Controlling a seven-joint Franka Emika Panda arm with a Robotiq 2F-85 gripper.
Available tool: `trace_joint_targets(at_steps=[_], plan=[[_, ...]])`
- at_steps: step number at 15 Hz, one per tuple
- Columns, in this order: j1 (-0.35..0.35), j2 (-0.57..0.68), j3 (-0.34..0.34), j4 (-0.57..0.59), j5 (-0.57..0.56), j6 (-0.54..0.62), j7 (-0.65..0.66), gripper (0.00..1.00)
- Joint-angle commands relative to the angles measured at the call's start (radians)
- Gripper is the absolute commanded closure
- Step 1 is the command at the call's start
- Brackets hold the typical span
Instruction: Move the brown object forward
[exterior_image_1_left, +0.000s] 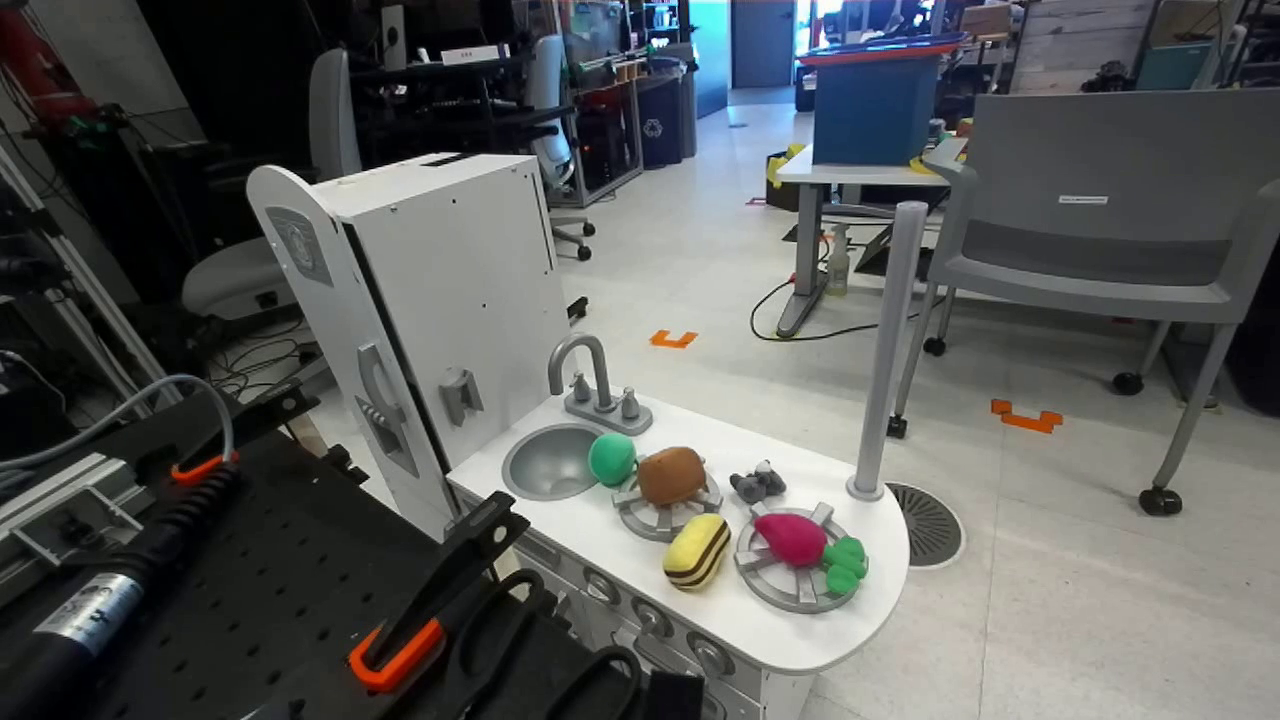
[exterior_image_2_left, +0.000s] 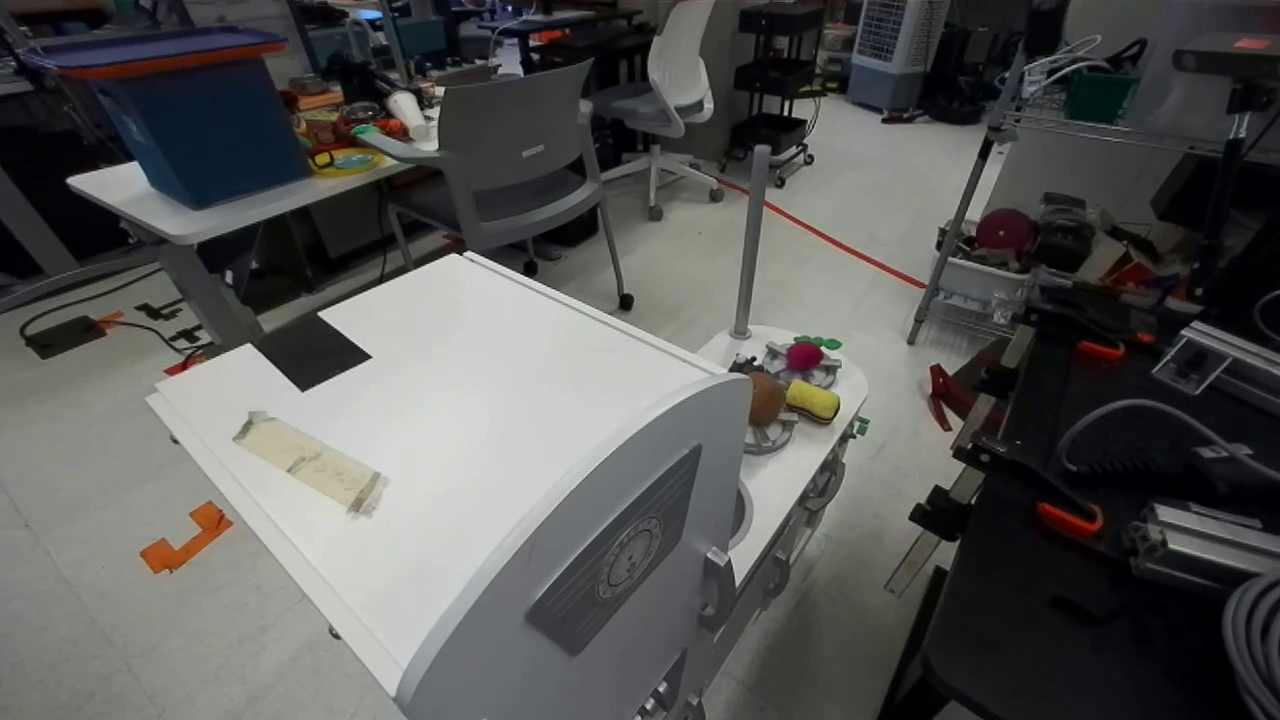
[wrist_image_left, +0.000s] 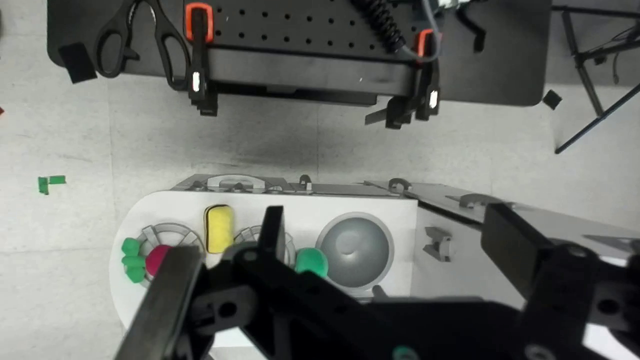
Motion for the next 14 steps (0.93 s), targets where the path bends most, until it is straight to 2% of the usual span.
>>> trace_joint_targets(at_steps=[1, 4, 6, 10, 14], plan=[[-0.026, 0.231, 0.037, 0.058, -0.07, 0.231, 0.05, 0.0], [-0.033, 0.435, 0.036, 0.098, -0.147, 0.445, 0.088, 0.0], [-0.038, 0.581, 0.034, 0.164, -0.153, 0.528, 0.115, 0.0], [-0.033, 0.858, 0.029, 0.376, -0.144, 0.598, 0.194, 0.0], [-0.025, 1.059, 0.026, 0.583, -0.142, 0.622, 0.232, 0.0]])
